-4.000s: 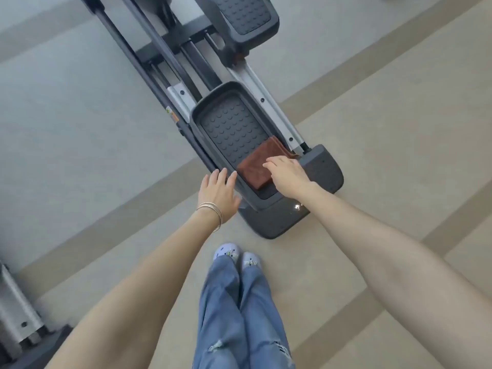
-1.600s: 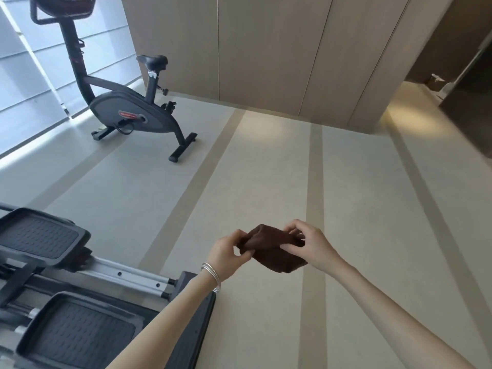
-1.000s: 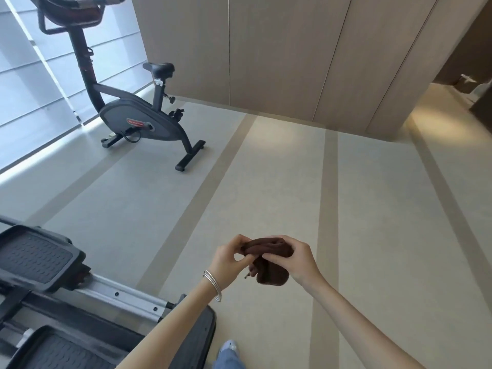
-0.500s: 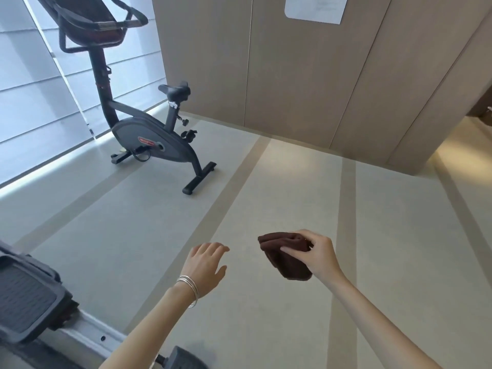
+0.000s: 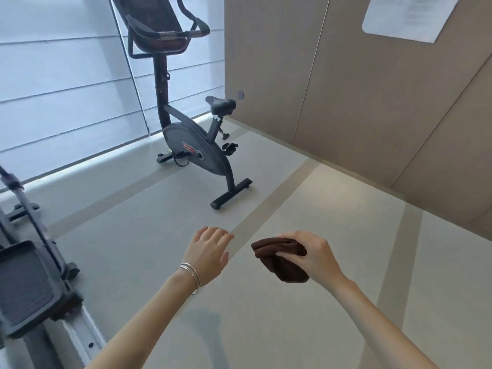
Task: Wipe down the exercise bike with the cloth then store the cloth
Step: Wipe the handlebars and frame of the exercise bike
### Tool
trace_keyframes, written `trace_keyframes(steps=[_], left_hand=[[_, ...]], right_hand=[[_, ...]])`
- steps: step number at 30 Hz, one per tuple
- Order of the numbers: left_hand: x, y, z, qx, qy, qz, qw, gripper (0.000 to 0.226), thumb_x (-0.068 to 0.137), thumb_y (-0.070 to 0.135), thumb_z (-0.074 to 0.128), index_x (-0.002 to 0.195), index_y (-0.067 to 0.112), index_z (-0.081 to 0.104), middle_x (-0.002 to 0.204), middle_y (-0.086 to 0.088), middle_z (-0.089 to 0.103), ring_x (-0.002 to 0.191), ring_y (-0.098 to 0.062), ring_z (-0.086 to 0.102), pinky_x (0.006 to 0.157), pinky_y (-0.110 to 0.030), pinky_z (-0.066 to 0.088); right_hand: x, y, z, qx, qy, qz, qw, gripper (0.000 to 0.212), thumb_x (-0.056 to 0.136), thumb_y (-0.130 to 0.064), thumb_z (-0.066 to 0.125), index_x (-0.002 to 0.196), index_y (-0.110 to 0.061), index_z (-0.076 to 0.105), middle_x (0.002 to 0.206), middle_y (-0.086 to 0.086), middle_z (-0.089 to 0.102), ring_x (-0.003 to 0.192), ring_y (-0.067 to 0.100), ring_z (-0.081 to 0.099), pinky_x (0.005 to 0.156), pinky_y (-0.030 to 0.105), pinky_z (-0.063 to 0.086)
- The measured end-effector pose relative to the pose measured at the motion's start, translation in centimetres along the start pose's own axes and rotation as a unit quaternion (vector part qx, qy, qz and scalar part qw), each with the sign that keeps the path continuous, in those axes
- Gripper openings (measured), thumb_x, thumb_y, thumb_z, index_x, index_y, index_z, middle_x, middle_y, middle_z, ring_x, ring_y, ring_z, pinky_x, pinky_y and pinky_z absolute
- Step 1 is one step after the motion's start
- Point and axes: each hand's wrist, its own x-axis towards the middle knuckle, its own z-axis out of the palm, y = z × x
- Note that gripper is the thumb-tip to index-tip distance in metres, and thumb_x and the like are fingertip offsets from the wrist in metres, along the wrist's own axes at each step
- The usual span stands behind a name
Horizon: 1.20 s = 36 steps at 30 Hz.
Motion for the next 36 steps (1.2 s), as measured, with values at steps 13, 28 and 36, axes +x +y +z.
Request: trace_keyframes(steps=[13,28,36], left_hand=[[10.1,-7.2,-0.3,0.065,0.024,-0.102,0.992,0.040,0.060,0.026,0.082,0.096,0.014,0.069,0.090,-0.002,0.071,0.085,-0.025,0.068,0.078,-0.038,0.055],[27.5,-27.0,0.0,0.049,0.029,-0.131,0.990,0.040,0.090,0.039,0.050,0.124,0.018,0.053,0.125,-0.003,0.058,0.120,-0.026,0.049,0.102,-0.039,0.038],[33.7,-33.5,3.2,0.042,-0.001,-0.158,0.987,0.043,0.090,0.039,0.048,0.128,0.020,0.049,0.128,-0.001,0.055,0.121,-0.024,0.046,0.102,-0.037,0.035]], right_hand=[[16.4,7.6,3.0,0.054,-0.066,0.006,0.996,0.032,0.078,-0.025,0.074,0.106,-0.036,0.064,0.099,-0.023,0.068,0.092,-0.004,0.062,0.082,0.025,0.053],[41.7,10.2,10.2,0.081,-0.027,0.011,0.996,0.028,0.075,-0.026,0.076,0.098,-0.038,0.065,0.091,-0.026,0.067,0.088,-0.004,0.062,0.080,0.028,0.053],[51.5,14.3,14.9,0.060,-0.065,-0.006,0.996,0.030,0.075,-0.029,0.076,0.103,-0.031,0.066,0.095,-0.014,0.071,0.089,0.007,0.065,0.080,0.035,0.054]])
